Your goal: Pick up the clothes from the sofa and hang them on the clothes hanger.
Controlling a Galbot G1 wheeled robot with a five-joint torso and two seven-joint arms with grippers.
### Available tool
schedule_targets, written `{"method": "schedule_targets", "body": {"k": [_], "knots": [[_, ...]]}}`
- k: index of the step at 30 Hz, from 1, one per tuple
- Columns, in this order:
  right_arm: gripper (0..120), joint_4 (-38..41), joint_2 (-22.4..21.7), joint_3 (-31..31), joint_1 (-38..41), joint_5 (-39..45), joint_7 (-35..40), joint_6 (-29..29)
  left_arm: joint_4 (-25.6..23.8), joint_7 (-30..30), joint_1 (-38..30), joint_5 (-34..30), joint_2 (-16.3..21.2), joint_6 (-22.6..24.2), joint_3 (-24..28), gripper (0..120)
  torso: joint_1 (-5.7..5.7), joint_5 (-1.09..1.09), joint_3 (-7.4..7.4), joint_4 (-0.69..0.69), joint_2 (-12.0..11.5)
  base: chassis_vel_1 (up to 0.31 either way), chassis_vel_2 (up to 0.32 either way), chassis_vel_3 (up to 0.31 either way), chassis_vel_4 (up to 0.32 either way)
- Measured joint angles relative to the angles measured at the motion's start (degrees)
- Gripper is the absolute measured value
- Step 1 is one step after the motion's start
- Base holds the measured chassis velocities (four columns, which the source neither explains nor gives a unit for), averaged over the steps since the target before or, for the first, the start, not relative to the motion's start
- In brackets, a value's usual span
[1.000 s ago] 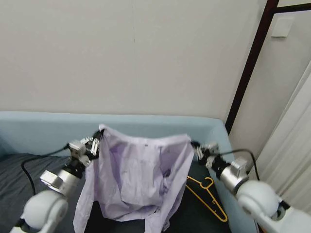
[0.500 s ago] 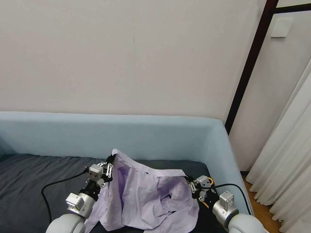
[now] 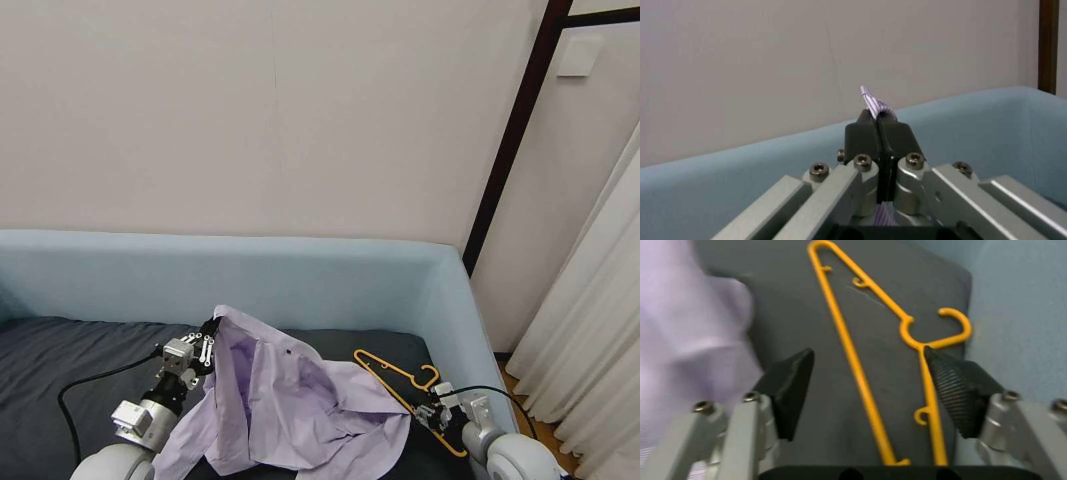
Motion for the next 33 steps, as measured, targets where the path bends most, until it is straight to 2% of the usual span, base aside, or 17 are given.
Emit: {"method": "schedule_targets", "body": {"k": [4, 6, 7, 8, 14, 18, 24, 30, 33], "knots": [[84, -5.44, 1.84, -0.76, 2.93, -2.30, -1.91, 0.51, -0.52, -0.24, 0.74, -0.01, -0.02, -0.03, -0.46, 0, 0.00, 0.01, 0.00, 0.01, -0.01, 0.000, 0.000, 0.000, 0.000], [91, -9.95, 3.22, -1.45, 5.21, -4.64, -4.38, 1.36, -0.78, -0.47, 0.99, -0.01, -0.07, -0.04, -0.69, 0, 0.00, 0.01, 0.00, 0.01, -0.01, 0.000, 0.000, 0.000, 0.000], [91, -10.81, 3.46, -1.58, 5.66, -5.11, -5.06, 1.66, -0.83, -0.50, 1.03, -0.01, -0.08, -0.04, -0.74, 0, 0.00, 0.01, 0.00, 0.01, -0.01, 0.000, 0.000, 0.000, 0.000], [98, -14.16, 4.46, -1.98, 7.51, -7.13, -8.11, 2.93, -1.05, -0.66, 1.16, -0.02, -0.14, -0.03, -0.90, 0, 0.00, 0.01, 0.00, 0.00, -0.01, 0.000, 0.000, 0.000, 0.000], [100, -21.19, 7.12, -2.48, 11.81, -9.46, -12.71, 4.53, -1.60, -1.05, 1.26, -0.19, -0.29, 0.06, -1.16, 0, 0.00, 0.01, 0.00, 0.00, -0.01, 0.000, 0.000, 0.000, 0.000], [100, -32.21, 10.93, -2.25, 17.64, -11.40, -17.07, 5.44, -2.27, -1.43, 1.15, -0.54, -0.28, 0.51, -1.22, 0, 0.00, 0.01, 0.00, 0.00, -0.01, 0.000, 0.000, 0.000, 0.000], [100, -40.23, 13.23, -0.87, 20.82, -10.29, -17.60, 5.61, -2.40, -1.95, 0.80, -0.76, -0.32, 0.73, -1.19, 0, 0.00, 0.01, 0.01, 0.01, -0.01, 0.000, 0.000, 0.000, 0.000], [100, -42.29, 13.47, -0.35, 21.27, -10.42, -17.82, 5.92, -2.30, -2.17, 0.36, -0.83, -0.35, 0.73, -0.88, 0, 0.00, 0.02, 0.00, 0.03, -0.01, 0.000, 0.000, 0.000, 0.000], [96, -43.38, 13.55, -0.14, 21.29, -8.97, -17.16, 8.02, -2.06, -2.29, -0.24, -1.13, -0.21, 0.73, -0.56, 0, 0.00, 0.02, 0.00, 0.01, 0.00, 0.000, 0.000, 0.000, 0.000]]}}
